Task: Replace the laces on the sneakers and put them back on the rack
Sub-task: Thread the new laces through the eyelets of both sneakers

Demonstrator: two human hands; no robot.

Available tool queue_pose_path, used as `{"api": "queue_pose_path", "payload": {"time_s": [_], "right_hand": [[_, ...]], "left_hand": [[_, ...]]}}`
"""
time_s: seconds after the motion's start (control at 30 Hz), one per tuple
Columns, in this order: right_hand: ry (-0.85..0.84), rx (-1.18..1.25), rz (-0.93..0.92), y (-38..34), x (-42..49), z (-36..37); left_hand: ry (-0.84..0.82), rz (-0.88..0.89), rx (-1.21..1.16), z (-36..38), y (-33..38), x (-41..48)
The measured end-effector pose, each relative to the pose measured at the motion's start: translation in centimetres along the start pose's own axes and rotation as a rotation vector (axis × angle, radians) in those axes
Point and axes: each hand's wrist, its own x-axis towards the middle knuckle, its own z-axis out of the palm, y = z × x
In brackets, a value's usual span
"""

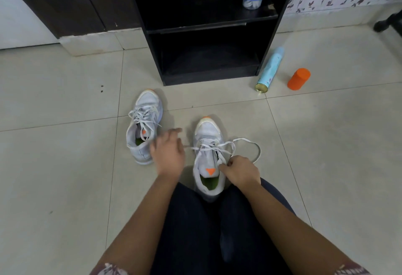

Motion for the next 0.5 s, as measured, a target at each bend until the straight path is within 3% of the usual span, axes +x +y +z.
{"api": "queue_pose_path", "payload": {"time_s": [0.07,0.17,0.23,0.3,0.37,0.4,0.5], "right_hand": [[0.012,-0.018,-0.007,0.1,0.0,0.1],[0.016,-0.045,-0.024,0.2,0.0,0.3],[0.010,-0.046,-0.025,0.3,0.1,0.2],[0.008,-0.045,-0.026,0.3,0.1,0.2],[0.011,-0.047,-0.033,0.4,0.1,0.2],[0.016,-0.051,-0.039,0.3,0.1,0.2],[0.024,-0.059,-0.052,0.4,0.2,0.3]], "left_hand": [[-0.244,0.078,0.041,1.7,0.7,-1.3],[-0.341,-0.022,-0.063,2.4,0.6,-1.5],[-0.253,-0.155,-0.264,1.6,-0.1,-0.9],[-0.057,-0.406,-0.445,0.2,-1.7,0.5],[0.118,-0.548,-0.360,-1.1,-3.1,1.6],[0.147,-0.495,-0.217,-1.4,-3.3,1.8],[0.058,-0.082,0.038,-0.7,-1.6,1.1]]}}
